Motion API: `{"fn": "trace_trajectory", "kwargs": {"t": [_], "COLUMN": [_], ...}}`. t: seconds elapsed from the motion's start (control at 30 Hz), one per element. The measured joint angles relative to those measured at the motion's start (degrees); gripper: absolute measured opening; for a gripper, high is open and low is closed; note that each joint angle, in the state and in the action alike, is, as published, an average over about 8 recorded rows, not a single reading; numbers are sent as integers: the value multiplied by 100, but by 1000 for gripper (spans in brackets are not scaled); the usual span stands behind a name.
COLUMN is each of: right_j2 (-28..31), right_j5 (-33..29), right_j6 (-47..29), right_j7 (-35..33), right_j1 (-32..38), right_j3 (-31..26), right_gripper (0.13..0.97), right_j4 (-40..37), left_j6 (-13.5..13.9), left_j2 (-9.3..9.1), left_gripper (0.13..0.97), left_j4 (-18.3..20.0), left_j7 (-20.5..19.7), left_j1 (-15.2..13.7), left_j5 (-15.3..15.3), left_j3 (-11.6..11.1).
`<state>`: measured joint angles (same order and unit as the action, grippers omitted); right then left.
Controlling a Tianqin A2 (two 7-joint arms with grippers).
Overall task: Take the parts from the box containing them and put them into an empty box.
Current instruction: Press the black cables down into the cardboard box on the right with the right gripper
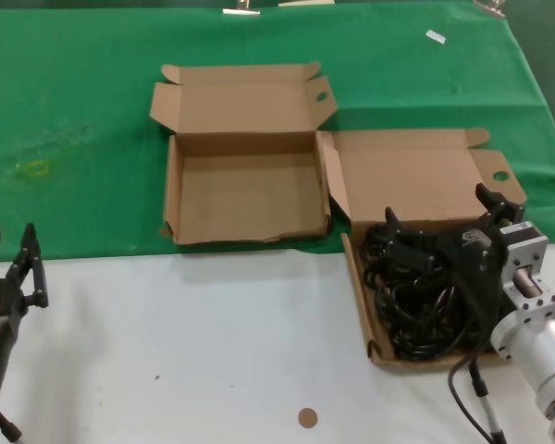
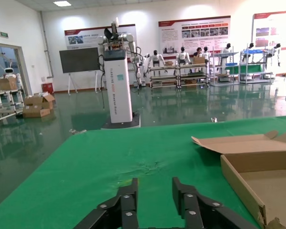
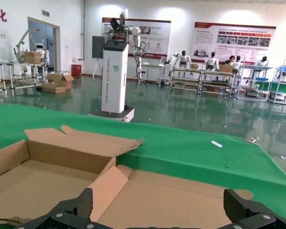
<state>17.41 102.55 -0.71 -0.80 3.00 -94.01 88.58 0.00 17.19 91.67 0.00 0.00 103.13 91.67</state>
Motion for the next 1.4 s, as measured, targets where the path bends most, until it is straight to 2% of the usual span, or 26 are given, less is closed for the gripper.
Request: {"fn": "trace_trajectory", "kwargs": {"t": [0.3,0.43,0.57,0.8,1.1,1.4], "right_j2": [335,577,899,1679,2633,3320], "right_j5": [155,210,230,116,-405,-559], "right_j6": [187,171,67,-240,-1015,-2414], "right_j7": [65,93,147,407,990,982], "right_j1": [73,126,202,464,974,1470], "right_j3": [-288,-404,-547,-1026,-1548,-1519], "right_gripper": [966,966,966,966,966,966], "right_j4": [-42,-82,-137,-254,-344,-308], "left_j6": [0,0,0,0,0,0], "left_j2": [0,0,0,0,0,0], "left_gripper": [226,226,189,150,144,144], "left_j4": [0,0,0,0,0,0], "left_j7": [0,0,0,0,0,-1], "left_j1": [0,0,0,0,0,0], "left_j5": [0,0,0,0,0,0], "left_j3": [0,0,0,0,0,0]}}
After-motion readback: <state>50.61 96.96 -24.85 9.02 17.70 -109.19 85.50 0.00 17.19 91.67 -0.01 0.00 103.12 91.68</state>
